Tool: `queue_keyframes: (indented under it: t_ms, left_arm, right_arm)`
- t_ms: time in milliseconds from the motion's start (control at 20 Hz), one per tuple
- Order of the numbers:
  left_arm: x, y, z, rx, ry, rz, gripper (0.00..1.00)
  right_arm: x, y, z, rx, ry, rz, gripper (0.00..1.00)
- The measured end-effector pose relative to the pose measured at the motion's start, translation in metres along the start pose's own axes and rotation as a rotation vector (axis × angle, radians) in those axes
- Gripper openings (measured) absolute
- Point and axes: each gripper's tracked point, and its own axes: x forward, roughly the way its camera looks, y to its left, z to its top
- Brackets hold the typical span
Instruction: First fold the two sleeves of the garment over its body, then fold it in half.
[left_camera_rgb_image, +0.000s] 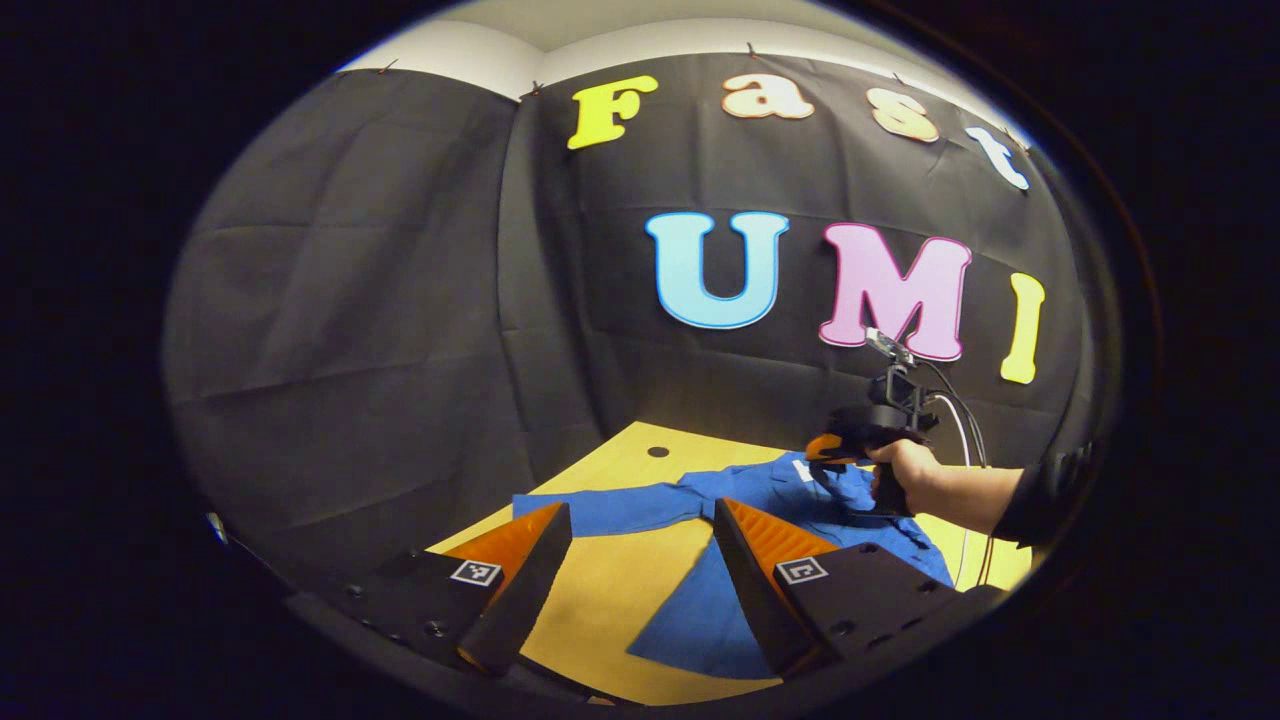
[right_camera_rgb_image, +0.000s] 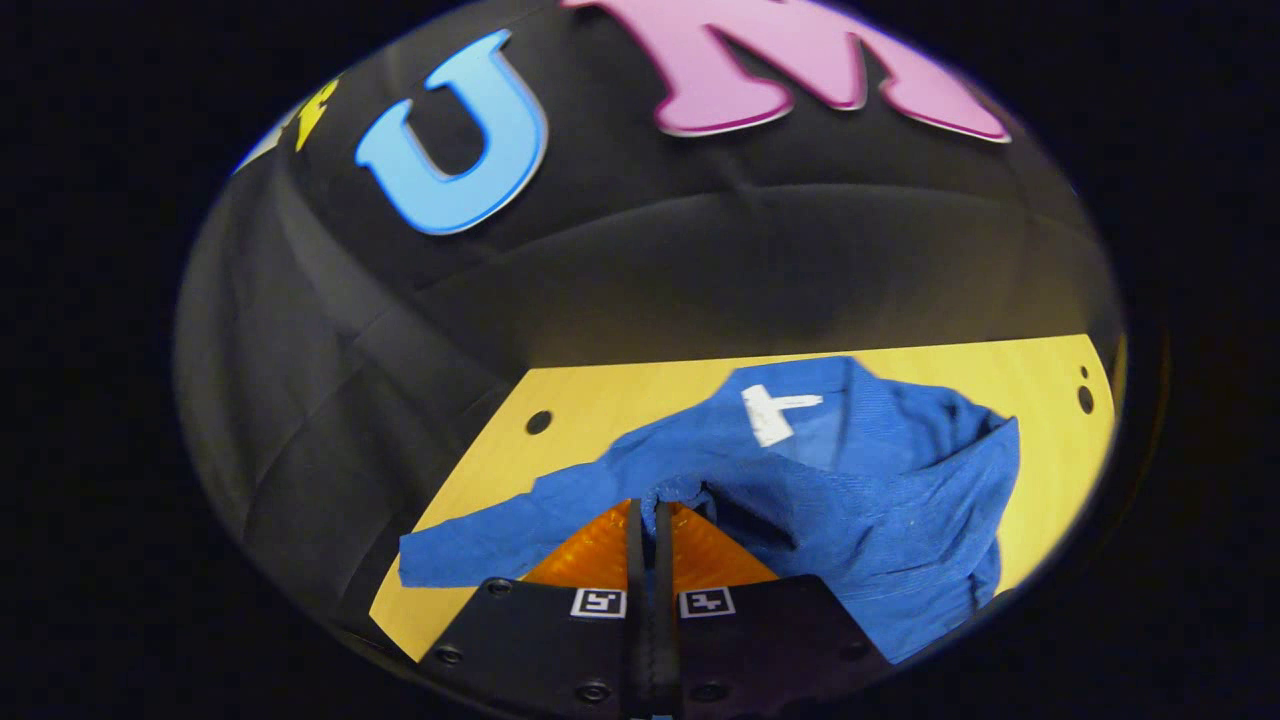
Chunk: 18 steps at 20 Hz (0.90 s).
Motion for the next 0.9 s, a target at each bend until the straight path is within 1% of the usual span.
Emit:
queue_keyframes:
  t_ms: [50, 200, 250, 350, 400, 500, 550, 650, 750, 850, 900]
  left_arm:
    - [0.004, 0.007, -0.003, -0.017, 0.008, 0.009, 0.82]
    - [0.016, 0.024, -0.008, -0.063, 0.02, 0.032, 0.82]
    - [0.018, 0.029, -0.008, -0.07, 0.02, 0.039, 0.81]
    - [0.018, 0.039, -0.007, -0.066, 0.006, 0.052, 0.82]
    - [0.018, 0.045, -0.005, -0.061, -0.002, 0.057, 0.82]
    - [0.019, 0.051, -0.004, -0.06, -0.015, 0.042, 0.82]
    - [0.021, 0.056, -0.001, -0.058, -0.03, 0.031, 0.83]
    - [0.034, 0.068, -0.003, -0.046, -0.035, 0.011, 0.82]
    - [0.056, 0.086, -0.008, -0.051, -0.036, -0.006, 0.82]
    - [0.084, 0.105, -0.016, -0.062, -0.012, -0.009, 0.82]
    - [0.098, 0.116, -0.021, -0.047, -0.01, -0.002, 0.81]
  right_arm:
    - [0.016, 0.016, -0.011, -0.022, 0.016, 0.01, 0.04]
    - [0.053, 0.035, -0.043, -0.091, 0.061, -0.016, 0.05]
    - [0.058, 0.039, -0.051, -0.099, 0.075, -0.02, 0.08]
    - [0.055, 0.046, -0.062, -0.12, 0.097, -0.015, 0.44]
    - [0.05, 0.044, -0.062, -0.142, 0.088, -0.032, 0.63]
    - [0.026, 0.043, -0.058, -0.174, 0.056, -0.055, 0.99]
    - [0.012, 0.043, -0.058, -0.182, 0.041, -0.07, 0.97]
    - [-0.026, 0.044, -0.056, -0.201, -0.005, -0.085, 0.99]
    - [-0.066, 0.044, -0.051, -0.222, -0.068, -0.111, 0.98]
    - [-0.103, 0.044, -0.049, -0.219, -0.111, -0.135, 0.98]
    - [-0.123, 0.043, -0.049, -0.214, -0.125, -0.15, 0.98]
